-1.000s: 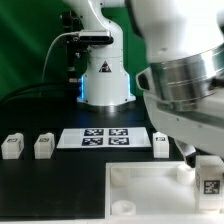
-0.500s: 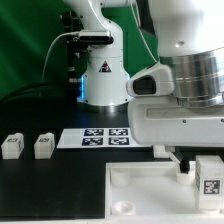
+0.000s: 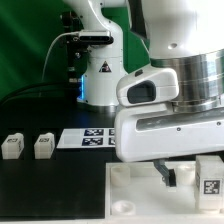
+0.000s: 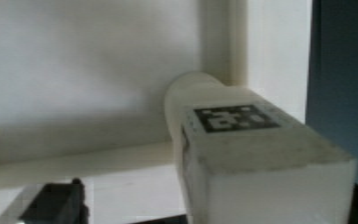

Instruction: Assemble one leg

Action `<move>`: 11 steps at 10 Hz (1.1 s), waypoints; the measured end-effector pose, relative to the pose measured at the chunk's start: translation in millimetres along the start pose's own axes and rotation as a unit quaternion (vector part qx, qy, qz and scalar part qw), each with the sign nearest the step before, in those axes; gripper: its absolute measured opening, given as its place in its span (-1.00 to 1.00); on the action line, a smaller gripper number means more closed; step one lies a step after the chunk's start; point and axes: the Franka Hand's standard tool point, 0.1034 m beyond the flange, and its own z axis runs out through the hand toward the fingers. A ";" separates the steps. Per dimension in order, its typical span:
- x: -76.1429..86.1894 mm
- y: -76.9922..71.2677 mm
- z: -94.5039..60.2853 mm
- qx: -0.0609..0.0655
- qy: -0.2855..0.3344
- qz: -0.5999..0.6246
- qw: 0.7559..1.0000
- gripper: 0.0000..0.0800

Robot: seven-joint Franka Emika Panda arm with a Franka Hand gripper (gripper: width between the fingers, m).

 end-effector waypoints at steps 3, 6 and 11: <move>-0.9 -3.5 0.5 0.005 -0.002 0.134 0.991 0.04; -0.5 -0.6 0.6 0.015 -0.007 0.340 0.940 -0.27; -8.4 0.8 3.5 0.065 -0.036 0.698 0.712 -0.27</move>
Offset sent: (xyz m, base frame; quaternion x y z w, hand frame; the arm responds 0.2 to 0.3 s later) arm 0.0000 0.0000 0.0000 0.0000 0.0000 0.2667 0.9638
